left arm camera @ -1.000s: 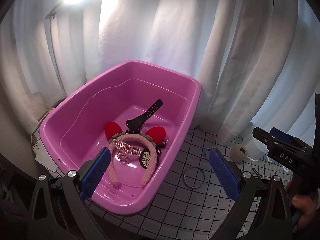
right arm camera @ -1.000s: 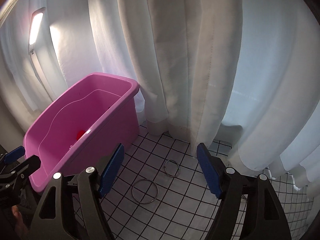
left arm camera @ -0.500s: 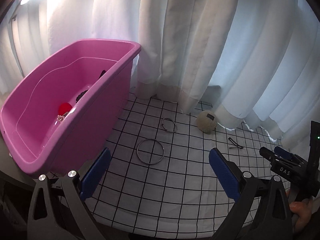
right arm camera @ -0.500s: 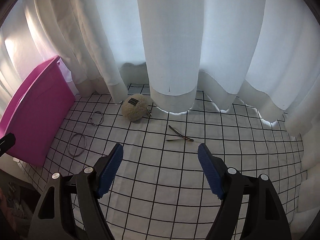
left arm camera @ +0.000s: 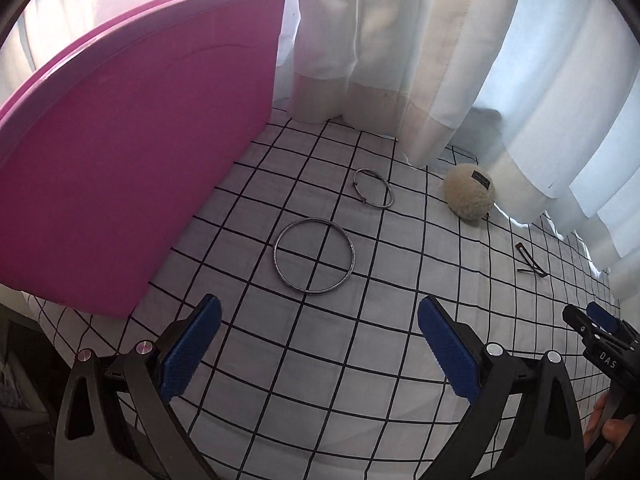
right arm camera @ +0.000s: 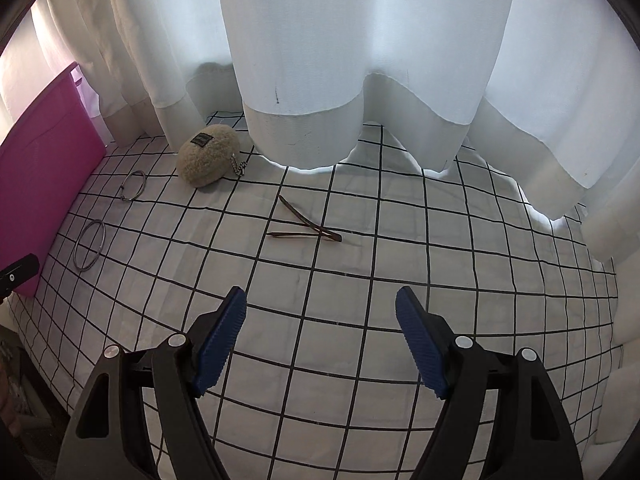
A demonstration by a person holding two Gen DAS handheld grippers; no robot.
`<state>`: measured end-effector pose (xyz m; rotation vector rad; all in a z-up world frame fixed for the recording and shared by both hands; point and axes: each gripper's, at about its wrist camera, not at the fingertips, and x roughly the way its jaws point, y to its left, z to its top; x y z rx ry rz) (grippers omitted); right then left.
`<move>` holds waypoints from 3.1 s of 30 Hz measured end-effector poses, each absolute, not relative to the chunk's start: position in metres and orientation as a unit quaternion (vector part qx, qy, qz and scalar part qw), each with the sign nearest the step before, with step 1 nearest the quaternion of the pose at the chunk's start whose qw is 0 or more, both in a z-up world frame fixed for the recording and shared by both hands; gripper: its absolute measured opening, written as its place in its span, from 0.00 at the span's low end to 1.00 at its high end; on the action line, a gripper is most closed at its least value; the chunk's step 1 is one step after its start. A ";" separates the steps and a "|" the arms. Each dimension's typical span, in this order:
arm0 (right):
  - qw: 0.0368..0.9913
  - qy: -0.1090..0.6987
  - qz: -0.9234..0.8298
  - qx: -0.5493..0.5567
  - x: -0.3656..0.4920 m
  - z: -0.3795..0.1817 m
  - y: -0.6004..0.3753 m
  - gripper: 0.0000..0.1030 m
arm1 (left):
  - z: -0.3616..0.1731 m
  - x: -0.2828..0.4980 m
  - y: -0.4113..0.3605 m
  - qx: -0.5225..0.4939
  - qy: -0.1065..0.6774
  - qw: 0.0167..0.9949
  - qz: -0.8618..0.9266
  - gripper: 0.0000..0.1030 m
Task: Organize jewelry
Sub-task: 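Withdraw both tools and move toward the metal bangles, then grasp the large silver bangle with left tool while right tool grasps brown hair pin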
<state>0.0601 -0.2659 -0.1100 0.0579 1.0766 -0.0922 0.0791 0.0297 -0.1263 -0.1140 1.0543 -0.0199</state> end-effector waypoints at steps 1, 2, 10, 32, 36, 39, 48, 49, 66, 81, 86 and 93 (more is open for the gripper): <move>0.856 0.514 -0.041 0.027 0.063 -0.114 -0.267 0.71 | -0.132 0.084 0.029 -0.053 0.505 0.861 -0.006 0.94; 0.855 0.516 -0.040 0.026 0.066 -0.118 -0.268 0.71 | -0.137 0.088 0.028 -0.048 0.506 0.861 0.001 0.94; 0.855 0.518 -0.018 0.017 0.090 -0.139 -0.273 0.71 | -0.173 0.120 0.026 -0.046 0.523 0.851 0.024 0.94; 0.849 0.524 0.037 -0.059 0.148 -0.168 -0.269 0.71 | -0.201 0.152 0.020 -0.019 0.528 0.849 0.024 0.95; 0.850 0.521 0.059 -0.048 0.157 -0.172 -0.279 0.79 | -0.202 0.158 0.018 -0.015 0.529 0.848 0.017 0.95; 0.851 0.519 0.061 -0.051 0.158 -0.172 -0.284 0.83 | -0.201 0.157 0.019 -0.017 0.524 0.851 0.021 0.95; 0.855 0.516 0.034 -0.037 0.158 -0.174 -0.275 0.87 | -0.202 0.158 0.020 -0.027 0.519 0.854 0.036 0.95; 0.856 0.514 0.032 -0.037 0.158 -0.174 -0.275 0.87 | -0.202 0.158 0.021 -0.027 0.518 0.854 0.038 0.95; 0.866 0.496 0.050 -0.044 0.123 -0.168 -0.253 0.61 | -0.195 0.138 0.004 -0.011 0.503 0.864 0.010 0.69; 0.871 0.486 0.062 0.012 0.106 -0.161 -0.261 0.06 | -0.192 0.115 0.000 -0.015 0.507 0.862 -0.016 0.68; 0.874 0.483 0.056 0.025 0.094 -0.153 -0.267 0.06 | -0.186 0.108 -0.001 -0.018 0.504 0.863 -0.021 0.68; 0.879 0.473 0.055 0.031 0.084 -0.138 -0.258 0.06 | -0.166 0.097 -0.002 -0.025 0.491 0.870 -0.036 0.68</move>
